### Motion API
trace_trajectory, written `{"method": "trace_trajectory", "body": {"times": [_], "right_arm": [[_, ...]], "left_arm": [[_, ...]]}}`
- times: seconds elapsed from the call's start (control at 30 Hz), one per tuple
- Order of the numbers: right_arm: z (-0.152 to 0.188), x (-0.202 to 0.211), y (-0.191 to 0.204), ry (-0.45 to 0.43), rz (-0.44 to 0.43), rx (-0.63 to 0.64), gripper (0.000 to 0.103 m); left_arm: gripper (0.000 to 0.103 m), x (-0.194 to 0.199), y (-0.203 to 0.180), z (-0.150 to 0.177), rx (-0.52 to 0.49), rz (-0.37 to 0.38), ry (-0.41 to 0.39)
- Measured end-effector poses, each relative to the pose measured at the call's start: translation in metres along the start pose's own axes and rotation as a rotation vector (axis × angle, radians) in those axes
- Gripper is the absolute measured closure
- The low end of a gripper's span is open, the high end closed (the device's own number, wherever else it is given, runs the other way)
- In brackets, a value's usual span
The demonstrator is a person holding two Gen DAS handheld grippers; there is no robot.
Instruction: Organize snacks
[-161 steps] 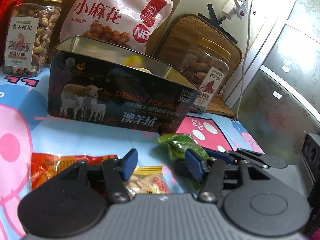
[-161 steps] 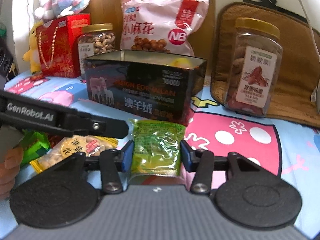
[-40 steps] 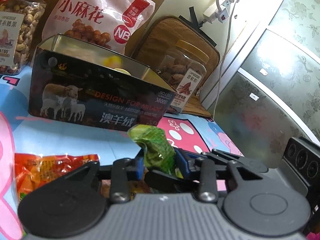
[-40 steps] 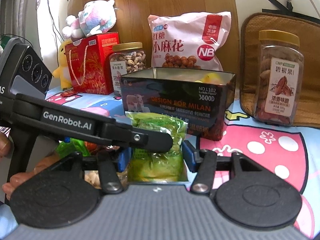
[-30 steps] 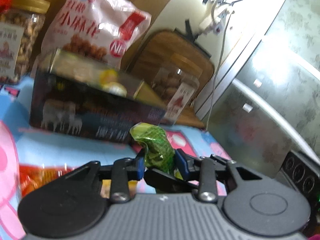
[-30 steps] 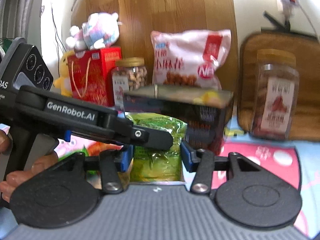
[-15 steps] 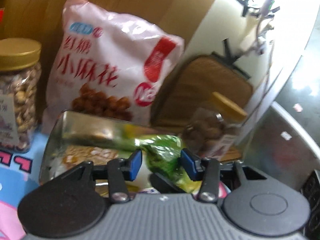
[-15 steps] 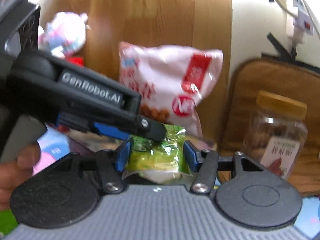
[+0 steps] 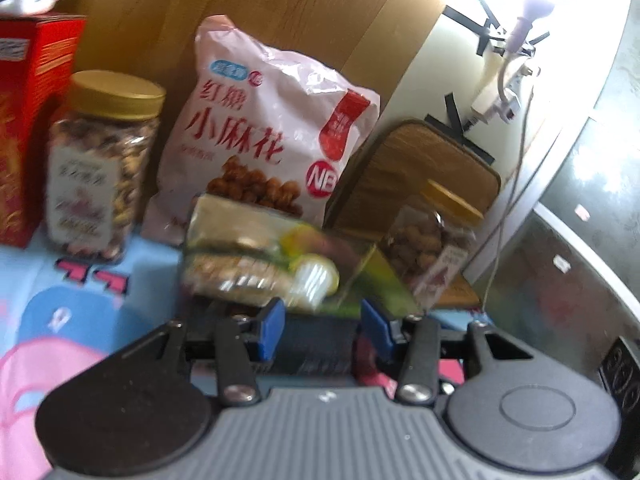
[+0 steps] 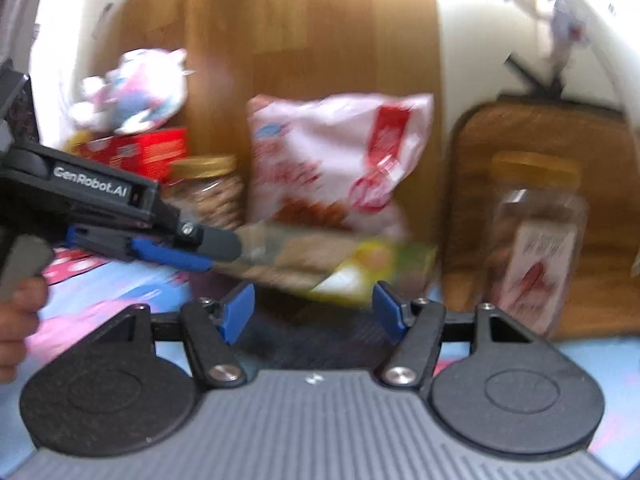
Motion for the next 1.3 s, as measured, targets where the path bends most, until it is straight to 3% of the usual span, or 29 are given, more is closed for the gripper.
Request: {"method": "trace_trajectory", "body": {"times": [0.07,0.2,0.23,0.33,0.4,0.43,0.47,0.5,0.6,0.77,1.0,1.07,1.17,1.3], "right_arm": [[0.015,0.01,0.007,0.077,-0.069,-0.031,0.04],[0.046,0.029,0.022,0.229,-0.148,-0.061,0.04],[0.052,0.035,0.026,0.24,-0.15,-0.06,0.038],[0.06,0.045,0.04,0.259,-0.112,-0.014,0.02],[0.066,0.044,0.05,0.283,-0.106,0.023,0.021],[0.068,0.044,0.056,0.29,-0.113,0.04,0.027],[0.069,0.046,0.061,0.277,-0.112,0.071,0.042],[0.07,0.048,0.067,0.272,-0.131,0.104,0.049],[0.073,0.055,0.068,0.238,-0.119,0.122,0.057],[0.069,0.058,0.033,0.172,-0.105,-0.092,0.069],[0.06,0.061,0.031,0.054,-0.145,-0.132,0.069],[0.06,0.06,0.03,0.065,-0.137,-0.14,0.069],[0.06,0.057,0.019,0.078,-0.135,-0.197,0.069],[0.062,0.05,0.02,0.122,-0.116,-0.198,0.069]], "left_arm": [[0.059,0.015,0.008,0.011,0.024,0.002,0.019],[0.059,0.034,0.016,0.037,0.079,0.076,0.082],[0.059,0.037,0.013,0.043,0.077,0.092,0.09],[0.059,0.032,0.0,0.059,0.056,0.132,0.136],[0.059,0.022,-0.009,0.067,0.036,0.132,0.169],[0.059,0.018,-0.012,0.071,0.031,0.123,0.184],[0.059,0.014,-0.014,0.074,0.033,0.116,0.201],[0.059,0.011,-0.015,0.078,0.038,0.114,0.211],[0.054,0.015,-0.014,0.081,0.049,0.105,0.204],[0.05,0.02,-0.014,0.076,0.073,0.102,0.182],[0.05,-0.007,-0.023,0.076,0.117,0.163,0.219],[0.051,-0.012,-0.023,0.078,0.129,0.172,0.211],[0.063,-0.015,-0.022,0.083,0.104,0.18,0.175],[0.065,-0.018,-0.015,0.094,0.096,0.199,0.137]]}}
Point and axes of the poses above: each gripper's, at about its wrist camera, not at the fingertips, and x roughly against the way its jaws point, y to its left, z to its underside, the point moved 2 cm from there along -x, roughly the way its jaws point
